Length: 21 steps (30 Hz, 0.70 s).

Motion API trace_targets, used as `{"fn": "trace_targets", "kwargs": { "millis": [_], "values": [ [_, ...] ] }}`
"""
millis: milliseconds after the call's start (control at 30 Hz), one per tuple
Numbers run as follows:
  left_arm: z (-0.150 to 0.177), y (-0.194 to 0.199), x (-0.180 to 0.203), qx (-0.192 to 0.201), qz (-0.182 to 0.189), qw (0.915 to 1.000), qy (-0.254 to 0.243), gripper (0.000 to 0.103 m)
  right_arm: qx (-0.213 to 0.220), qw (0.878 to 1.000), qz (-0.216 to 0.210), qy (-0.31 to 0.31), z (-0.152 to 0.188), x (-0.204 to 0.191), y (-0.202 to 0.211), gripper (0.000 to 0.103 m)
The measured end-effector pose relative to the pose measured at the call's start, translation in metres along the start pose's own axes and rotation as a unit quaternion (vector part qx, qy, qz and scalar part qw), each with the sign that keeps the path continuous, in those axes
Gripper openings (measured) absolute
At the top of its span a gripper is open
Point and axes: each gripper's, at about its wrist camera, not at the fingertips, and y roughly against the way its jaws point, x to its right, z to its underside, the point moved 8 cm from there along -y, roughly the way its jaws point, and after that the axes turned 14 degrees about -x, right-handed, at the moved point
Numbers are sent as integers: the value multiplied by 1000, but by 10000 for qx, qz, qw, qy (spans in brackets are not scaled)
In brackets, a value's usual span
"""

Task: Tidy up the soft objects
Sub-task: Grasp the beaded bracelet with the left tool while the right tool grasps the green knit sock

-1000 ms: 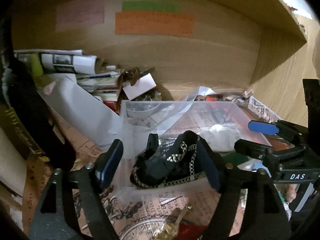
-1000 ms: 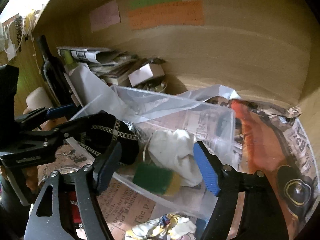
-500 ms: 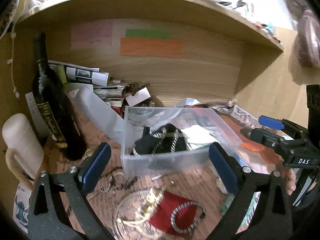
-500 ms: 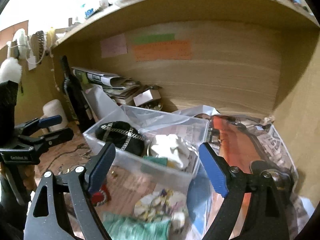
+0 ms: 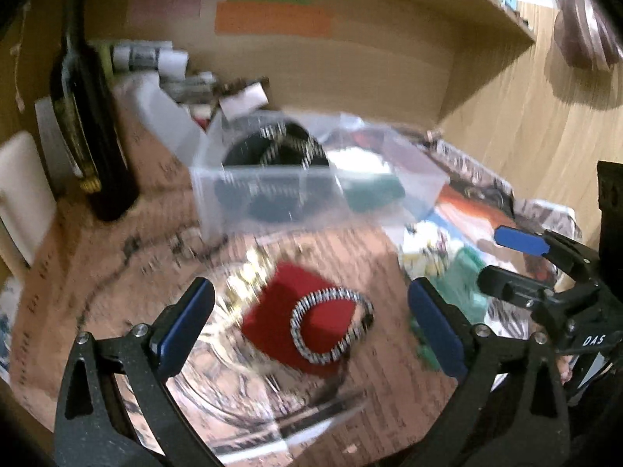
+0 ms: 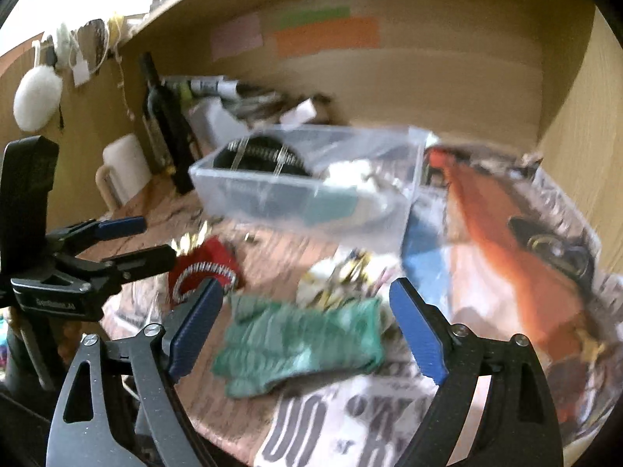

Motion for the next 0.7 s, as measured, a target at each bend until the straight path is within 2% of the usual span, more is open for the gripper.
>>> {"fn": "trace_targets", "kwargs": {
  "millis": [267,367,400,500,567,700],
  "values": [
    [17,-23,7,-228,49,9997,19,100,-374,9993,3,40,24,-2,-27,86],
    [19,-34,9,-380,109,9992,-5,88,-435,9990,50,48,30,-2,-31,84],
    [20,-36,9,-414,89,9991,-34,88,-447,9989,86,77,32,-2,-32,83],
    [20,-41,10,-400,-21,9992,-78,86,-451,9987,180,143,34,-2,-32,78],
    [19,-41,10,-359,-41,9993,-70,83,-450,9987,177,152,34,-2,-32,68],
    [19,-41,10,-352,2,9994,-46,63,-445,9988,159,148,35,-1,-33,56]
  ]
}}
